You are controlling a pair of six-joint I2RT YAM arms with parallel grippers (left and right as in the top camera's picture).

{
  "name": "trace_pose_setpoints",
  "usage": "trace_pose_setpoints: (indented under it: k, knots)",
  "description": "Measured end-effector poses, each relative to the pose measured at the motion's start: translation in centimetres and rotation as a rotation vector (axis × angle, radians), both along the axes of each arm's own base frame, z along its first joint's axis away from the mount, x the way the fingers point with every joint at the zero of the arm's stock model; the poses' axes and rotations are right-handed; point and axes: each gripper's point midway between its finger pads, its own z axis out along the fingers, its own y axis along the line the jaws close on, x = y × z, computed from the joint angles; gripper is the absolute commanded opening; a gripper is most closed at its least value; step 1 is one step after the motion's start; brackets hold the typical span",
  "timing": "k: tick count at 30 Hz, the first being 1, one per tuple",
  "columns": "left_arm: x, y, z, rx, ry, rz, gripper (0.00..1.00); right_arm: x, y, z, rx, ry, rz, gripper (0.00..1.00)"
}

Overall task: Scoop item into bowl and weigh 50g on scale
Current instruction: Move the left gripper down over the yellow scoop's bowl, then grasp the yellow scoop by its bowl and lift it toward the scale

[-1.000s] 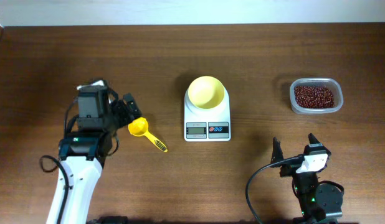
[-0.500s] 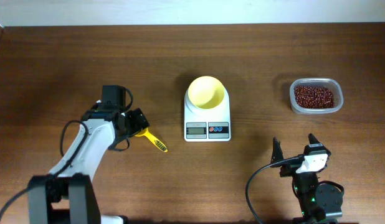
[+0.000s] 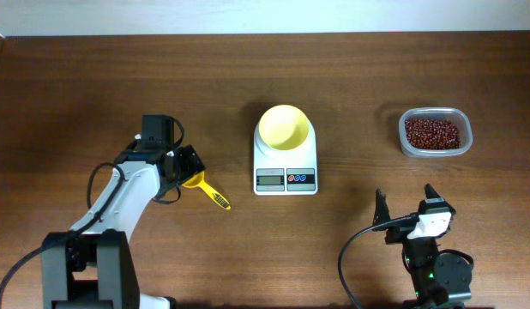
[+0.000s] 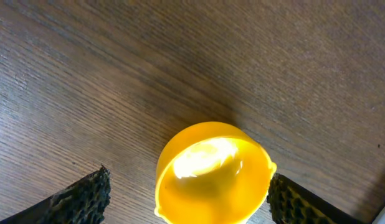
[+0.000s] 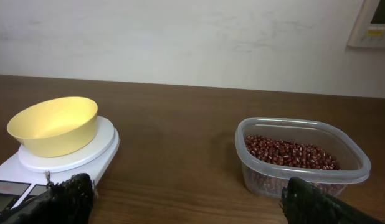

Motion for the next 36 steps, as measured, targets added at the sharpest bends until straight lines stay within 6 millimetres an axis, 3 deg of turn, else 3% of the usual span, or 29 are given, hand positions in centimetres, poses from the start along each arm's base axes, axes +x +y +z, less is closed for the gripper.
trace_pose_setpoints:
  k: [5, 9, 14, 18, 23, 24, 25, 33, 36]
  knots:
    - [0.0, 0.0, -0.3, 0.002, 0.006, -0.001, 0.64, 0.0, 0.0, 0.0, 0.0, 0.0, 0.0, 0.99]
    - [-0.7, 0.0, -2.8, 0.001, 0.085, 0.003, 0.48, 0.0, 0.0, 0.0, 0.0, 0.0, 0.0, 0.99]
    - [-0.4, 0.1, -3.4, 0.004, 0.085, 0.004, 0.41, 0.0, 0.0, 0.0, 0.0, 0.0, 0.0, 0.99]
    - [-0.2, 0.1, -3.4, 0.003, 0.077, 0.005, 0.18, 0.0, 0.0, 0.0, 0.0, 0.0, 0.0, 0.99]
    - [-0.2, 0.1, -3.4, 0.004, 0.077, 0.004, 0.19, 0.0, 0.0, 0.0, 0.0, 0.0, 0.0, 0.99]
    - [-0.2, 0.1, -3.4, 0.004, 0.077, 0.004, 0.04, 0.0, 0.0, 0.0, 0.0, 0.0, 0.0, 0.99]
    - [-0.2, 0.1, -3.4, 0.003, 0.077, 0.005, 0.0, 0.0, 0.0, 0.0, 0.0, 0.0, 0.0, 0.99]
    - [-0.1, 0.1, -3.3, 0.004, 0.075, 0.005, 0.0, 0.0, 0.0, 0.0, 0.0, 0.0, 0.0, 0.99]
    - [1.2, 0.1, -1.8, 0.004, 0.023, 0.004, 0.0, 0.0, 0.0, 0.0, 0.0, 0.0, 0.0, 0.99]
